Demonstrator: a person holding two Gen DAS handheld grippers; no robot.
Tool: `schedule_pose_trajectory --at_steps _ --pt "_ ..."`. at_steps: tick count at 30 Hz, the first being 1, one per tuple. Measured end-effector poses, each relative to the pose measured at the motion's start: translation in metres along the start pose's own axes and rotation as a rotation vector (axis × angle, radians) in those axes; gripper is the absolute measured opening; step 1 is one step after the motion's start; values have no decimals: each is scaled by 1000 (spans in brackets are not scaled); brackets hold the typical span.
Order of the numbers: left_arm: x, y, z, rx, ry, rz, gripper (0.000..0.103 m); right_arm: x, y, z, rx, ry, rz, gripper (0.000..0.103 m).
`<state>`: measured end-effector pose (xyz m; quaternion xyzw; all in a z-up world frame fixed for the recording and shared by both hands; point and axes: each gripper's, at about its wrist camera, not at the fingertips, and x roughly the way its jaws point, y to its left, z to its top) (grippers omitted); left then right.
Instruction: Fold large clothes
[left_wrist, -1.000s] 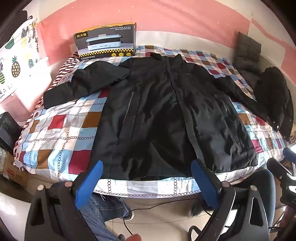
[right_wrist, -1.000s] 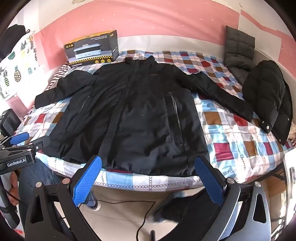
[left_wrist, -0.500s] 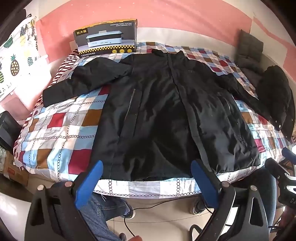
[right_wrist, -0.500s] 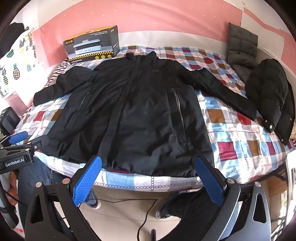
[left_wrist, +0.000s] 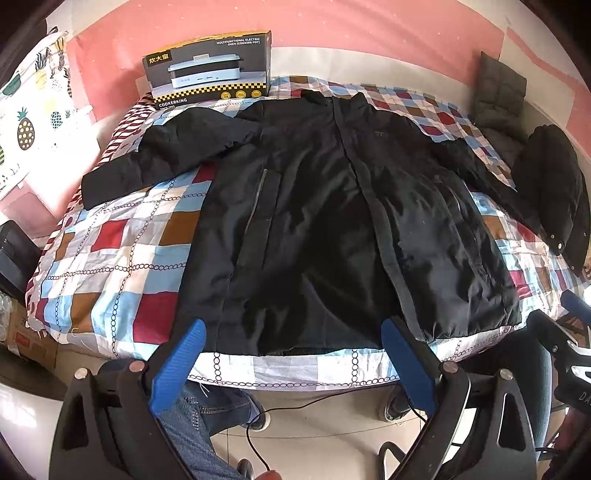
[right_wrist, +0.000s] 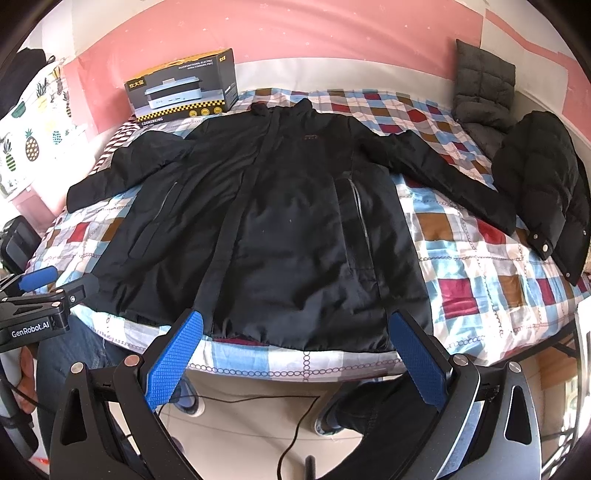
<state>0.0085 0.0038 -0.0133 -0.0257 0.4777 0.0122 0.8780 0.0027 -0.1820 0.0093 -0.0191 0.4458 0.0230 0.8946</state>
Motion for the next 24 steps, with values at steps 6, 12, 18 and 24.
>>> schedule_pose_trajectory --at_steps 6,12,18,24 --pt "-1 0 0 -4 -1 7 97 1 1 0 -3 -5 8 101" --pt "-1 -1 0 0 7 5 97 1 1 0 -4 -7 17 101" --pt "-1 -3 0 3 12 6 97 1 1 0 -2 -8 15 101" --pt "0 -4 1 3 11 4 97 1 2 0 -1 -3 18 101"
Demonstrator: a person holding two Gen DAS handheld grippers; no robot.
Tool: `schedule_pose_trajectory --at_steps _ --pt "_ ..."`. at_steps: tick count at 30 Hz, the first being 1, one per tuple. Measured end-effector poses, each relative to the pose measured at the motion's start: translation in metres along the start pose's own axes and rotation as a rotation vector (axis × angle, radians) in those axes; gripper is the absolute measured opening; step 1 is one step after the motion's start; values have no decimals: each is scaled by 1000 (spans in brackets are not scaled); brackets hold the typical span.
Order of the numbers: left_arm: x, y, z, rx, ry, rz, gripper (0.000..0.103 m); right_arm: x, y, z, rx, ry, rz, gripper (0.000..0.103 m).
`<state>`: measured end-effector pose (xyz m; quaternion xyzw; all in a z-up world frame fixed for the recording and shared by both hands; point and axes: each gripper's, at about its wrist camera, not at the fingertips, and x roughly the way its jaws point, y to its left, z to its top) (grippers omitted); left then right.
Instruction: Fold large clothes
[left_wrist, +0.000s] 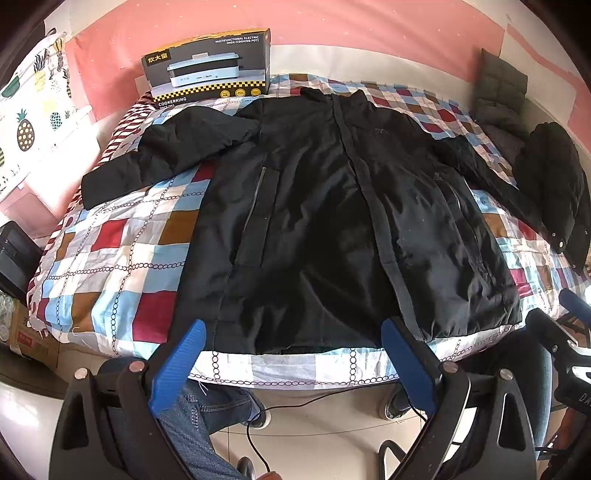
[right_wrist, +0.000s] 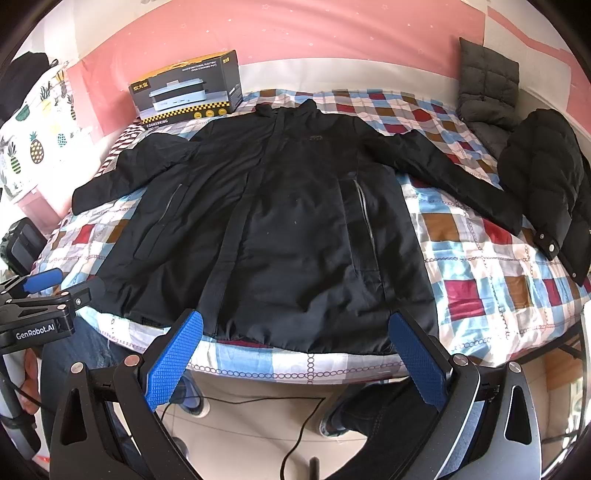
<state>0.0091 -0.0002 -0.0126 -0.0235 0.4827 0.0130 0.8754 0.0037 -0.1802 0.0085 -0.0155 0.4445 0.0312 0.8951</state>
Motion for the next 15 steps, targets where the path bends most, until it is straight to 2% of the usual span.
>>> schedule_pose_trajectory --at_steps 15 --pt "1 -3 4 2 9 -8 97 3 1 0 -6 6 14 101"
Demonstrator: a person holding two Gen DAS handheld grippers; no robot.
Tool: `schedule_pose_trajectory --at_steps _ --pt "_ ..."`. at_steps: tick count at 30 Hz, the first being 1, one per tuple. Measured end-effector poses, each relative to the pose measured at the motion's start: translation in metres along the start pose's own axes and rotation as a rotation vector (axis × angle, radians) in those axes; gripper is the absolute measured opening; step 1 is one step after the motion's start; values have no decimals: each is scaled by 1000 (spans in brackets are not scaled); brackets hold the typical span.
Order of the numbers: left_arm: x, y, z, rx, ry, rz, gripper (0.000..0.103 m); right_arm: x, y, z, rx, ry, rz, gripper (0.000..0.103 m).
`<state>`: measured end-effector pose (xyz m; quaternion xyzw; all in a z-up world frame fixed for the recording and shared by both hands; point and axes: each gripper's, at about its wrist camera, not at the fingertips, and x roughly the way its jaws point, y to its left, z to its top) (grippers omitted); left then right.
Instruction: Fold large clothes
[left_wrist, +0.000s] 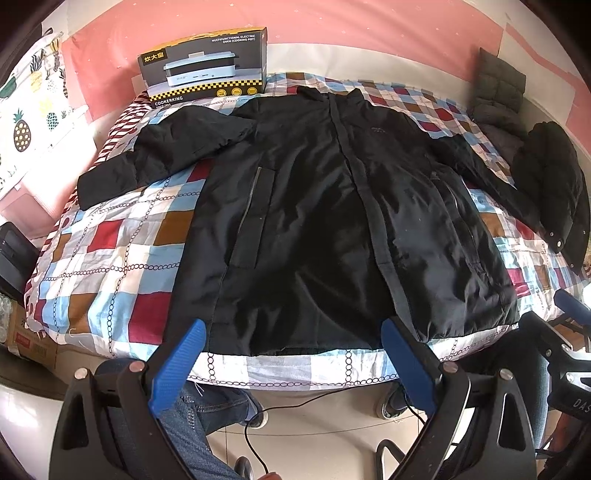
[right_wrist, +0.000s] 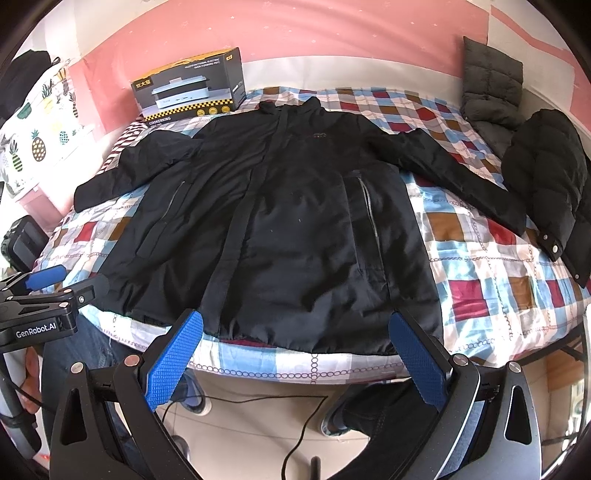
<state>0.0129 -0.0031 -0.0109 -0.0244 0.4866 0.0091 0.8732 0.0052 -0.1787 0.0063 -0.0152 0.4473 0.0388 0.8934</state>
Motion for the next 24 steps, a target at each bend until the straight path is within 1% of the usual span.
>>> schedule_pose_trajectory --at_steps 12,24 --pt "7 0 3 -15 16 -17 97 6 0 4 -1 9 9 101" --pt "21 3 9 5 7 15 97 21 -4 12 0 28 14 101"
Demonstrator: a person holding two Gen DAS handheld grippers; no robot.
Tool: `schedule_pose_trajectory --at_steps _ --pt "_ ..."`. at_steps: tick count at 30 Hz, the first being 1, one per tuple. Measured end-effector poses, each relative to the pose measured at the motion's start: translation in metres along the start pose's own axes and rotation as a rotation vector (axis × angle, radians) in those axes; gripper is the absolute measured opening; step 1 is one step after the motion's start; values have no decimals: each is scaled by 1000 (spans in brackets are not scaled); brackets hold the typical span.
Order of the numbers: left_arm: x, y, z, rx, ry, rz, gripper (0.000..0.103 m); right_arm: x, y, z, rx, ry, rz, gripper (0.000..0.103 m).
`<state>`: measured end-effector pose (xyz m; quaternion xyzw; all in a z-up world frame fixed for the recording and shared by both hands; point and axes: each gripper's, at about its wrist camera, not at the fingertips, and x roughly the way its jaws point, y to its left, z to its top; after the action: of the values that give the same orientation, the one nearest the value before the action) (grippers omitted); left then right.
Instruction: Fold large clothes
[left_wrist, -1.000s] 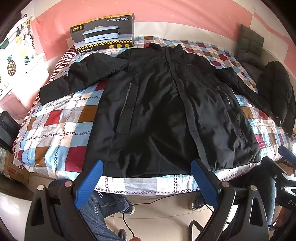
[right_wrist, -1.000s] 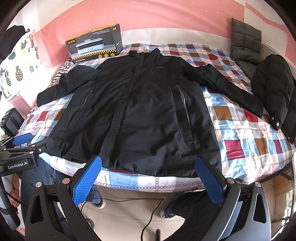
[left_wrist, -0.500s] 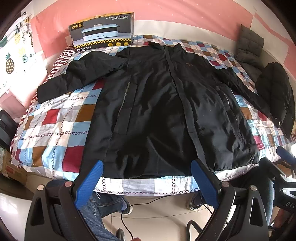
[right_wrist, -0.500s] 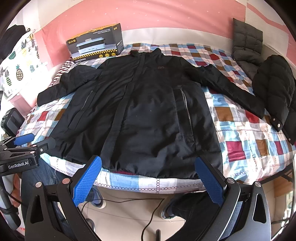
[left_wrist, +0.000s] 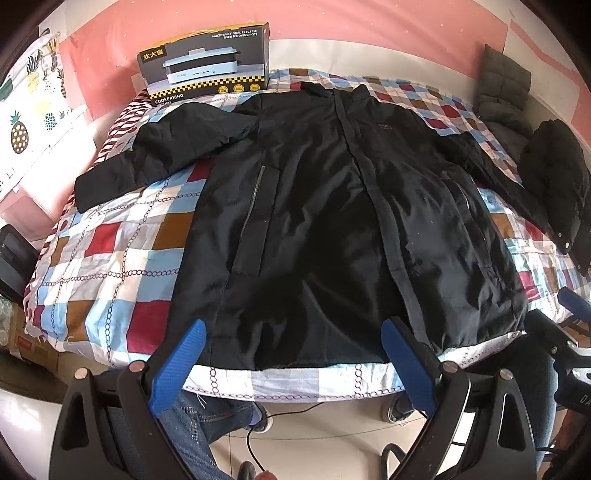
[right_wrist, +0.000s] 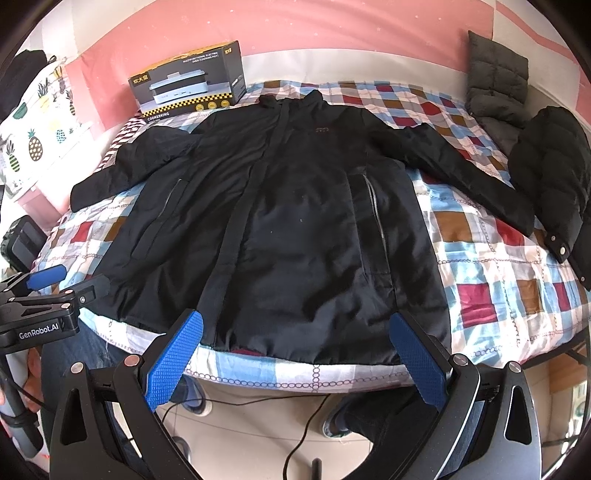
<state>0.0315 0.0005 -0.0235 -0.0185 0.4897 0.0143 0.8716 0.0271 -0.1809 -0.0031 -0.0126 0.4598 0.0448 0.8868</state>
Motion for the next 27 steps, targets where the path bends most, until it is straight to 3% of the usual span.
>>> schedule_pose_trajectory --at_steps 10,17,20,23,27 --pt "38 38 30 -118 0 -73 97 25 5 33 -43 -28 -8 101" --pt "74 92 67 -217 -38 -22 97 59 11 68 -74 -41 -2 101" --pt "93 119 82 -272 -44 27 90 73 16 83 -85 -50 4 101" --pt "111 148 95 -339 -44 54 90 88 23 97 -88 -54 28 101" --pt "138 189 112 -432 -31 24 89 108 32 114 -110 -48 37 100"
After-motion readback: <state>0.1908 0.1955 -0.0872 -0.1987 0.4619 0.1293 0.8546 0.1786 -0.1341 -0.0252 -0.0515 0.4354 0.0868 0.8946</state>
